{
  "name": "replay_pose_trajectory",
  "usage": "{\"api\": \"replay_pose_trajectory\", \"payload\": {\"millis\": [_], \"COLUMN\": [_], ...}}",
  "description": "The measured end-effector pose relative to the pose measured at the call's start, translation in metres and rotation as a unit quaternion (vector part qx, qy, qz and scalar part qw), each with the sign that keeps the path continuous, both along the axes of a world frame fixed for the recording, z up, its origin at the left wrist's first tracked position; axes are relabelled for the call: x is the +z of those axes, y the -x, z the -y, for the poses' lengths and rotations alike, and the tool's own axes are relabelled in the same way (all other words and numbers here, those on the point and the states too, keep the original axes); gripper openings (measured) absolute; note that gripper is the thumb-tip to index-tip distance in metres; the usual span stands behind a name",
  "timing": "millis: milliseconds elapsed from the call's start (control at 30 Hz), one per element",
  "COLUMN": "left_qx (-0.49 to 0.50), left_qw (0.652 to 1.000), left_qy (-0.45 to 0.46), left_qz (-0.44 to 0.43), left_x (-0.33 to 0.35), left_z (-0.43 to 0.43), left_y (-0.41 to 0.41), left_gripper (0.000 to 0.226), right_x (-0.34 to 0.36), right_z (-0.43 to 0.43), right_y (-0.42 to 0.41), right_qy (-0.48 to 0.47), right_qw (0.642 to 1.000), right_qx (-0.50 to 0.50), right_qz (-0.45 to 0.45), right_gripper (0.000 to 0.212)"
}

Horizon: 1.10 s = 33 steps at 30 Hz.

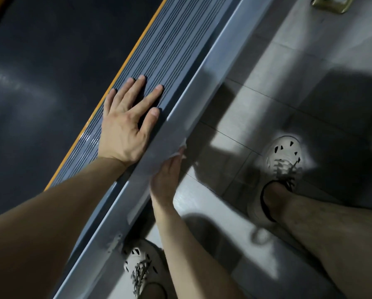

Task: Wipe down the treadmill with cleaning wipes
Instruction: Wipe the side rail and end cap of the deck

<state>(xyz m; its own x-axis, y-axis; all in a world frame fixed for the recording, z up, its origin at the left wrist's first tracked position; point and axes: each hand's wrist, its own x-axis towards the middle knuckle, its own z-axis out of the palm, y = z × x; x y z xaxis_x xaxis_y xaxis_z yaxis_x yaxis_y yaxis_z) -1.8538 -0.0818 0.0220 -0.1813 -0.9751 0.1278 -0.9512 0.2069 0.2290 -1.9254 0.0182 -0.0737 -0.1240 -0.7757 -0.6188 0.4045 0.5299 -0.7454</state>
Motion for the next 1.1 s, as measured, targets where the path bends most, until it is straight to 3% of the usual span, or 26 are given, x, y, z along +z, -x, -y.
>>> {"api": "replay_pose_trajectory", "payload": {"millis": [67, 133, 267, 300, 400, 433, 500, 600, 667, 733, 800, 900, 967, 1033, 1100], "left_qx": [-0.005, -0.015, -0.023, -0.027, -0.009, 0.006, 0.038, 0.064, 0.057, 0.054, 0.06, 0.066, 0.07, 0.069, 0.069], "left_qw": [1.0, 0.999, 0.996, 0.996, 0.999, 0.999, 0.997, 0.996, 0.996, 0.996, 0.996, 0.996, 0.996, 0.996, 0.996], "left_qy": [0.001, -0.012, -0.072, -0.073, -0.045, -0.038, -0.037, -0.029, -0.017, -0.008, -0.003, -0.004, -0.008, -0.007, -0.009], "left_qz": [-0.008, -0.026, -0.056, -0.042, 0.022, 0.037, 0.056, 0.062, 0.061, 0.066, 0.062, 0.058, 0.058, 0.059, 0.063], "left_x": [-0.001, 0.0, 0.015, 0.019, 0.021, 0.019, 0.012, 0.003, 0.002, 0.0, -0.001, -0.001, -0.001, -0.002, -0.004], "left_z": [0.002, 0.001, -0.013, -0.025, -0.085, -0.11, -0.15, -0.168, -0.165, -0.166, -0.168, -0.168, -0.167, -0.167, -0.167], "left_y": [0.0, -0.002, -0.006, -0.013, -0.046, -0.058, -0.072, -0.079, -0.079, -0.079, -0.081, -0.077, -0.076, -0.078, -0.08], "left_gripper": [0.048, 0.053, 0.06, 0.058, 0.053, 0.054, 0.055, 0.054, 0.054, 0.054, 0.054, 0.054, 0.054, 0.054, 0.055], "right_x": [0.026, 0.019, 0.016, 0.029, 0.05, 0.045, 0.026, 0.021, 0.037, 0.046, 0.031, -0.008, -0.006, 0.009, 0.019], "right_z": [0.002, -0.006, -0.015, -0.017, -0.033, -0.039, -0.05, -0.051, -0.049, -0.054, -0.06, -0.06, -0.06, -0.061, -0.071], "right_y": [-0.004, -0.02, -0.019, -0.02, -0.038, -0.045, -0.051, -0.035, -0.034, -0.037, -0.043, -0.042, -0.041, -0.043, -0.047], "right_qy": [0.148, 0.208, 0.032, 0.033, 0.228, 0.236, 0.181, 0.059, 0.104, 0.208, 0.219, 0.035, -0.014, 0.037, 0.129], "right_qw": [0.981, 0.963, 0.998, 0.997, 0.952, 0.95, 0.965, 0.993, 0.986, 0.96, 0.955, 0.994, 0.994, 0.994, 0.984], "right_qx": [-0.058, -0.069, -0.046, -0.058, -0.079, -0.049, -0.015, -0.015, 0.003, 0.012, 0.027, 0.067, 0.101, 0.058, 0.014], "right_qz": [-0.115, -0.157, -0.039, -0.025, -0.187, -0.2, -0.191, -0.104, -0.133, -0.187, -0.197, -0.083, -0.045, -0.09, -0.119], "right_gripper": [0.054, 0.053, 0.059, 0.055, 0.055, 0.056, 0.058, 0.057, 0.059, 0.06, 0.06, 0.072, 0.079, 0.06, 0.059]}}
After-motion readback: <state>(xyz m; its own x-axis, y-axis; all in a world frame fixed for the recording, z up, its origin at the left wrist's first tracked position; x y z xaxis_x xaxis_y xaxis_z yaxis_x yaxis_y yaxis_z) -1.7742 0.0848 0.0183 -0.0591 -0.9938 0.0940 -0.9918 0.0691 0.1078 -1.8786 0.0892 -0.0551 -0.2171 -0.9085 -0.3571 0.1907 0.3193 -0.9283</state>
